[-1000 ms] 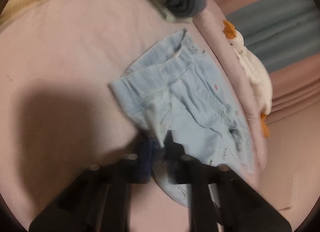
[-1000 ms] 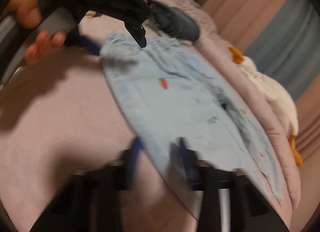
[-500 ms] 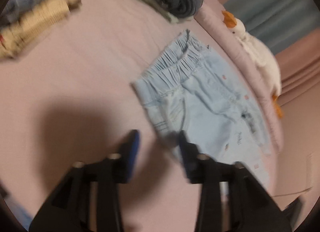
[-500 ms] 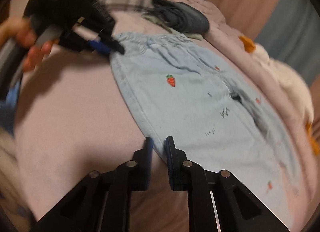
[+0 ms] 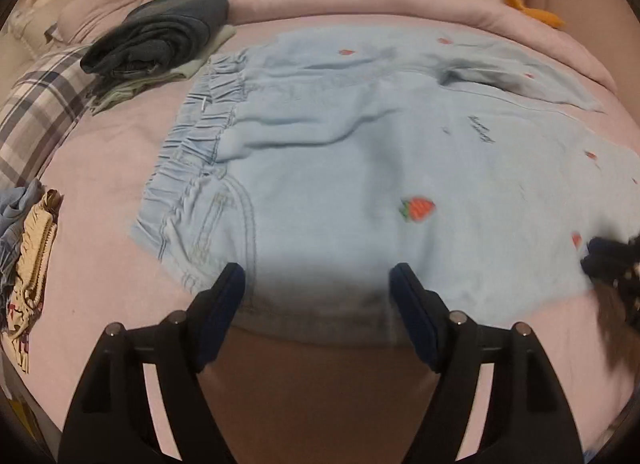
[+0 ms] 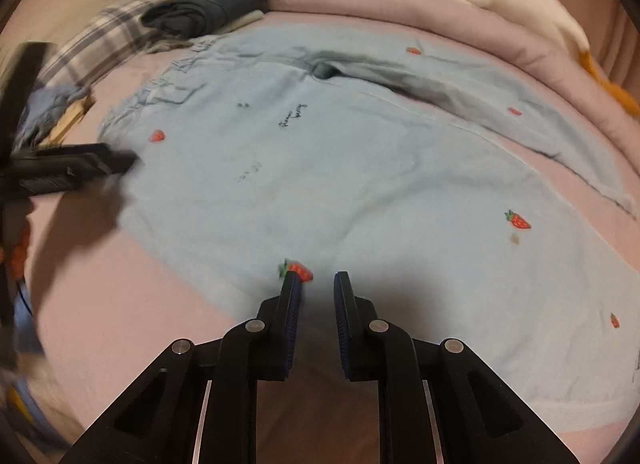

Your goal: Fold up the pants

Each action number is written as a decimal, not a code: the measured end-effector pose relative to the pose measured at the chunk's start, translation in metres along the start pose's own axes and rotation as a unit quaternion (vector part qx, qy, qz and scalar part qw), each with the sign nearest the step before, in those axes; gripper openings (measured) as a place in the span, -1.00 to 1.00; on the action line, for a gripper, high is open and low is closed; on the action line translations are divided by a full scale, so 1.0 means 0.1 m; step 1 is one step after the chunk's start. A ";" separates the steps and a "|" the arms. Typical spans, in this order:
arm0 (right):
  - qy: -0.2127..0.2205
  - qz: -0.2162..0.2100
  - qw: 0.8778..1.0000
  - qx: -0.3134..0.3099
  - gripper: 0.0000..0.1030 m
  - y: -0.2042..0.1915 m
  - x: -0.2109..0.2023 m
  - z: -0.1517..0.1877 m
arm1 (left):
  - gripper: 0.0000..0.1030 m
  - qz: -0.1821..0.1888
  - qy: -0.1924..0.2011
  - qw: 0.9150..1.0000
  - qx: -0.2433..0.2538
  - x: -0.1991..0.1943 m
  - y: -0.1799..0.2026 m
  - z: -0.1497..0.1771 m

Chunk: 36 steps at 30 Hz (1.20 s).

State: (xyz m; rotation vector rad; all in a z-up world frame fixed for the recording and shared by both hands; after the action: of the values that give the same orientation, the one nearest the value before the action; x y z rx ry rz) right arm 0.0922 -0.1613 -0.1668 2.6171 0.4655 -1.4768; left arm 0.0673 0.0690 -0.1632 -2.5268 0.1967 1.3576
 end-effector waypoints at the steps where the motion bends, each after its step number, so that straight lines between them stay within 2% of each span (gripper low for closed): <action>1: -0.005 -0.006 1.000 -0.003 -0.69 0.02 -0.04 0.02 | 0.47 0.021 -0.002 1.000 -0.001 -0.03 -0.05 0.01; 3: -0.028 -0.036 0.999 0.001 -0.68 0.13 -0.08 0.00 | 0.46 0.062 -0.010 0.998 -0.017 -0.07 -0.21 -0.03; 4: -0.046 -0.065 0.997 0.015 -0.68 0.21 -0.10 -0.08 | 0.46 0.075 -0.010 0.997 -0.029 -0.08 -0.31 -0.11; 5: -0.052 -0.078 0.995 0.026 -0.67 0.29 -0.10 -0.16 | 0.47 0.071 -0.005 0.997 -0.038 -0.10 -0.39 -0.17; 6: -0.044 -0.081 0.995 0.035 -0.56 0.35 -0.15 -0.24 | 0.50 0.056 0.001 0.998 -0.039 -0.12 -0.49 -0.32; 7: -0.022 -0.070 0.997 0.037 -0.27 0.41 -0.20 -0.36 | 0.53 0.042 0.006 0.998 -0.036 -0.11 -0.55 -0.41; 8: -0.006 -0.059 0.998 0.036 -0.10 0.45 -0.23 -0.46 | 0.53 0.021 0.015 0.999 -0.026 -0.09 -0.64 -0.57; 9: 0.012 -0.051 0.998 0.034 0.17 0.47 -0.24 -0.59 | 0.55 0.007 0.023 1.000 -0.016 -0.07 -0.67 -0.68; 10: 0.030 -0.051 0.998 0.032 0.21 0.50 -0.24 -0.73 | 0.58 -0.002 0.027 1.000 -0.004 -0.03 -0.72 -0.79; 13: 0.056 -0.058 0.997 0.017 0.21 0.56 -0.11 -1.20 | 0.59 0.010 0.018 1.000 0.016 0.27 -0.98 -1.17; 16: 0.059 -0.046 0.997 -0.002 0.21 0.59 0.13 -1.62 | 0.58 -0.005 0.008 1.000 0.025 0.52 -1.18 -1.45; 18: 0.059 -0.036 0.998 -0.011 0.21 0.57 0.30 -1.85 | 0.58 0.007 0.010 1.000 0.016 0.70 -1.37 -1.66; 22: 0.057 -0.007 0.997 -0.046 0.21 0.43 0.69 -2.32 | 0.58 0.012 -0.001 1.000 0.014 0.93 -1.65 -1.88; 26: 0.030 0.004 0.997 -0.074 0.21 0.37 1.03 -2.67 | 0.56 0.055 -0.041 0.997 0.043 1.15 -1.70 -1.98; 28: 0.027 0.007 0.994 -0.103 0.21 0.29 1.17 -2.76 | 0.59 0.051 -0.058 0.995 0.058 1.27 -1.73 -2.02; 29: 0.023 0.011 0.993 -0.117 0.21 0.26 1.25 -2.78 | 0.56 0.069 -0.071 0.994 0.054 1.35 -1.77 -2.04; 30: 0.014 0.015 0.992 -0.125 0.21 0.24 1.33 -2.79 | 0.47 0.087 -0.078 0.992 0.046 1.40 -1.79 -2.04; 31: -0.007 0.016 0.991 -0.135 0.21 0.23 1.44 -2.80 | 0.27 0.107 -0.084 0.990 0.040 1.44 -1.81 -2.05; 32: -0.026 0.017 0.990 -0.139 0.21 0.23 1.54 -2.79 | 0.18 0.130 -0.089 0.987 0.037 1.48 -1.82 -2.04; 33: -0.041 0.017 0.989 -0.141 0.21 0.24 1.61 -2.77 | 0.18 0.134 -0.086 0.986 0.044 1.48 -1.81 -2.04; 35: -0.045 -0.006 0.992 -0.121 0.18 0.29 1.60 -2.78 | 0.03 0.131 -0.076 0.987 0.056 1.44 -1.80 -2.04; 36: -0.051 -0.015 0.992 -0.111 0.00 0.33 1.59 -2.77 | -0.09 0.124 -0.072 0.988 0.055 1.42 -1.81 -2.03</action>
State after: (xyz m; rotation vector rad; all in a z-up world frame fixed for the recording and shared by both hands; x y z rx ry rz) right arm 0.4062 -0.0930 -0.1584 2.3631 0.6203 -1.4661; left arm 0.3518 0.1827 -0.1438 -2.3631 0.5568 1.5668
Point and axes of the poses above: each gripper's, at about its wrist camera, not at the fingertips, and x roughly the way its jaws point, y to its right, z to its underside, the point moved 1 cm from there along x, roughly the way its jaws point, and after that the axes turned 13 degrees about x, right-handed, at the moved point
